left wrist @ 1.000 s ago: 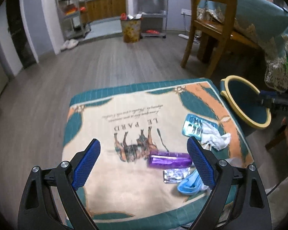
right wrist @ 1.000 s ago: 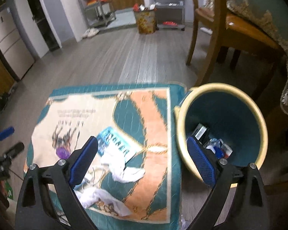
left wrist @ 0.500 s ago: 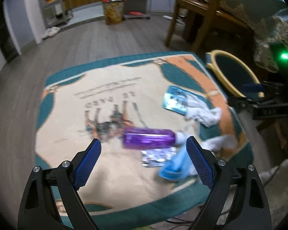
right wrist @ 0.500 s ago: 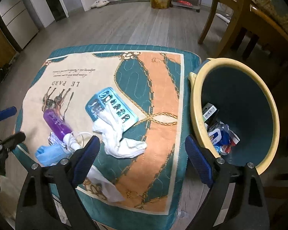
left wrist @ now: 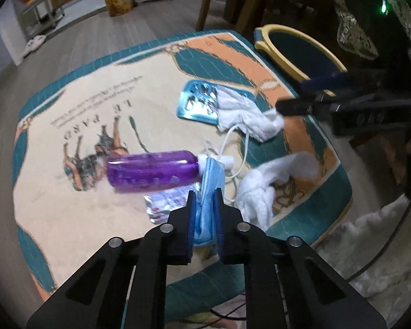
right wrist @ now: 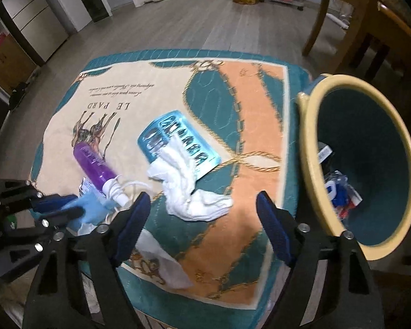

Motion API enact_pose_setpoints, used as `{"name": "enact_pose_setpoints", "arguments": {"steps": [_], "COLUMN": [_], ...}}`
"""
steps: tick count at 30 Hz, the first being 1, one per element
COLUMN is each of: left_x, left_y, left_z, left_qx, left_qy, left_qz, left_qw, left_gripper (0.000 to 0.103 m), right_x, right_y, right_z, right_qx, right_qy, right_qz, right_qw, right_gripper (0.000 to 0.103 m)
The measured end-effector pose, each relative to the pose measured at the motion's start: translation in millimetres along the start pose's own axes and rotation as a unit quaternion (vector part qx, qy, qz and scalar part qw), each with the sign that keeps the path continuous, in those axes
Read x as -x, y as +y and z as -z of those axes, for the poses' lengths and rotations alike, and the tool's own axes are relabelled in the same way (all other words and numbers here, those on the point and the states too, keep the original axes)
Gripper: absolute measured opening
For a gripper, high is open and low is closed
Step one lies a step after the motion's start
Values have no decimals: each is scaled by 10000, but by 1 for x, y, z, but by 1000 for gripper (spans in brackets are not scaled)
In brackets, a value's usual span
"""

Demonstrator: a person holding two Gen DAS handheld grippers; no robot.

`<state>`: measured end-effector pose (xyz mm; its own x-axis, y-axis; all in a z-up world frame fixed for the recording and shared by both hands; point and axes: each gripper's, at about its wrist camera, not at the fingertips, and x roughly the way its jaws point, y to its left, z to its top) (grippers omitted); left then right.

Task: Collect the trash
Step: 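Move both open tools back over the remaining trash on the mat, then grasp the white tissue with the right tool while the left tool grasps the blue face mask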

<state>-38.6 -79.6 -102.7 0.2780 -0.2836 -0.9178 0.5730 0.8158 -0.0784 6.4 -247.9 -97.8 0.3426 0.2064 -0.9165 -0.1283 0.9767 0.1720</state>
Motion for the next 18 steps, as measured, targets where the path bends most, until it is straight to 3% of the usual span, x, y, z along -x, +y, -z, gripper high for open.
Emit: {"name": "enact_pose_setpoints", "arguments": {"steps": [3,9,12,14,18], "left_x": [9,28,36,41,58], "left_y": [4,1,3,6,14], "left_z": [-4,-15,-21,-24,-31], "left_qx": [118,25,123,197,387], "left_qy": [-161,-478,-625,-711,-1042], "left_qz": [21,-123,-134,-152,-105], "left_qw": [9998,9988,9979,9972,9938], "left_gripper": [14,14,14,14,14], "right_x": [-11,-35,-42,-38,-15], "right_y": [9,25,26,24,19], "right_z": [1,6,6,5,-2], "right_qx": [214,636,700,644,471], "right_qy": [98,409,531,518,204], "right_qz": [72,243,297,183,-88], "right_qw": [9997,9968,9957,9964,9986], "right_gripper": [66,41,19,14,12]}}
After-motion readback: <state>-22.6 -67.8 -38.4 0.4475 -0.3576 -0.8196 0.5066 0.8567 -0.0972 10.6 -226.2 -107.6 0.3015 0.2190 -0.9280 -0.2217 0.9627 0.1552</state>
